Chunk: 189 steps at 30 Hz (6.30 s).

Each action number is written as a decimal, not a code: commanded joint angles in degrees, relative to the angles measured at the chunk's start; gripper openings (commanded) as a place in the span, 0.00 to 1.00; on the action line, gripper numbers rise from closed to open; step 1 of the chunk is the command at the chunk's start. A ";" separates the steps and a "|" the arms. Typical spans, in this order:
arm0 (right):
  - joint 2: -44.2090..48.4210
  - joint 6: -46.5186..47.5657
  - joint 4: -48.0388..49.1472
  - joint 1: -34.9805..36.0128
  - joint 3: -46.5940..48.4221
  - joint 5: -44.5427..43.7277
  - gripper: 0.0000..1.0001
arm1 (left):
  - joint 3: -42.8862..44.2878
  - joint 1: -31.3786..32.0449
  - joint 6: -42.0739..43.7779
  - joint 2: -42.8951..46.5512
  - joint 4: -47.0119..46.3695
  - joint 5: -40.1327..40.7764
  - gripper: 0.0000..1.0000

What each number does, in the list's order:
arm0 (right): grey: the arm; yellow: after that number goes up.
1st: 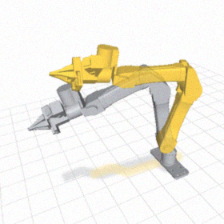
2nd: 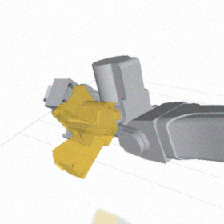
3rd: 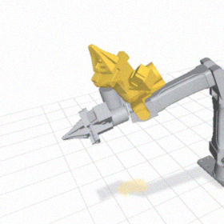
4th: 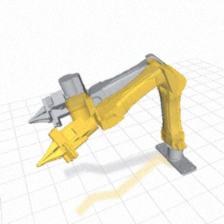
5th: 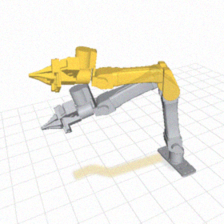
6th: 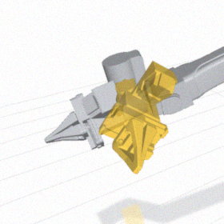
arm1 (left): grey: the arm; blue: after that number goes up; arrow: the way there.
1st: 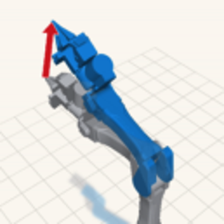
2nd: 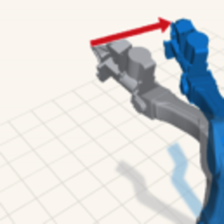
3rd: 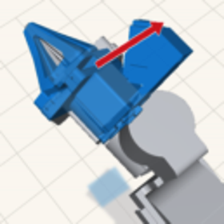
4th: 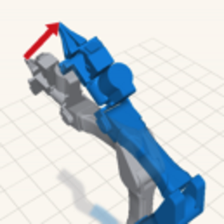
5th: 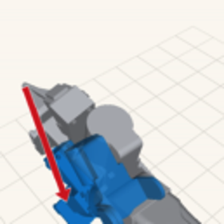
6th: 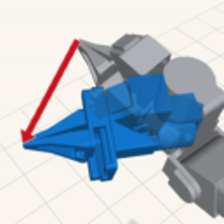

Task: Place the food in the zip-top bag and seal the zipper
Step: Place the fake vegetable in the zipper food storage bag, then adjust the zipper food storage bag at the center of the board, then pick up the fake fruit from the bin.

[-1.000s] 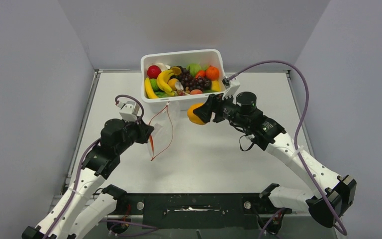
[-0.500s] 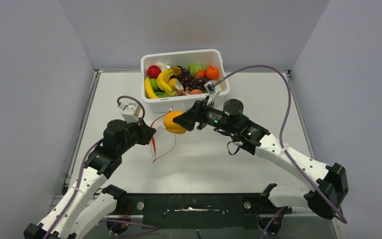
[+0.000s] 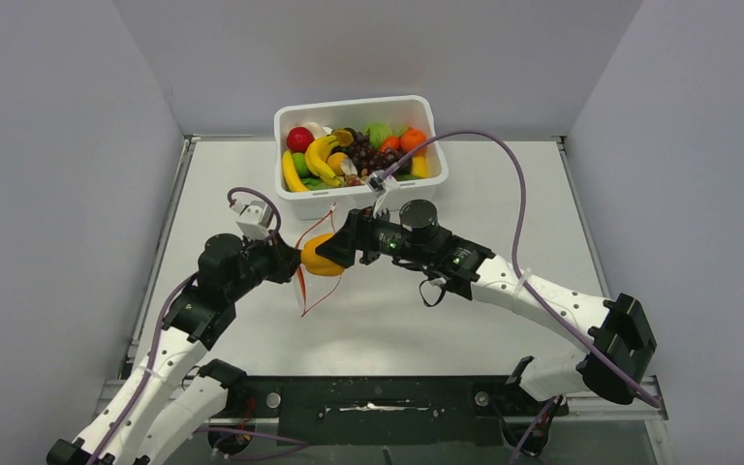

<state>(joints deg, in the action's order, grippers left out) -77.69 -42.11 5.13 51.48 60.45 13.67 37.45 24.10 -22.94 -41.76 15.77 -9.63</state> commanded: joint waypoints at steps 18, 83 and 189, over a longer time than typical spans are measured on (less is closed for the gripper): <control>-4.18 7.12 -8.31 2.93 8.55 -14.23 0.38 | -0.93 -0.54 -1.21 2.31 -6.61 -5.53 0.00; -4.26 5.48 -12.70 5.72 2.07 -26.17 0.43 | -1.40 -0.72 -2.35 3.44 -6.54 -5.31 0.00; -50.43 25.36 0.24 -14.22 49.77 -6.77 0.52 | -1.45 -7.38 -0.96 18.20 -3.07 6.55 0.00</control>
<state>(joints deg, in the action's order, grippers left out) -127.72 -16.62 1.74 37.26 106.85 7.09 35.92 17.32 -23.44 -23.70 16.80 -1.85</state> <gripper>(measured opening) 0.537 0.022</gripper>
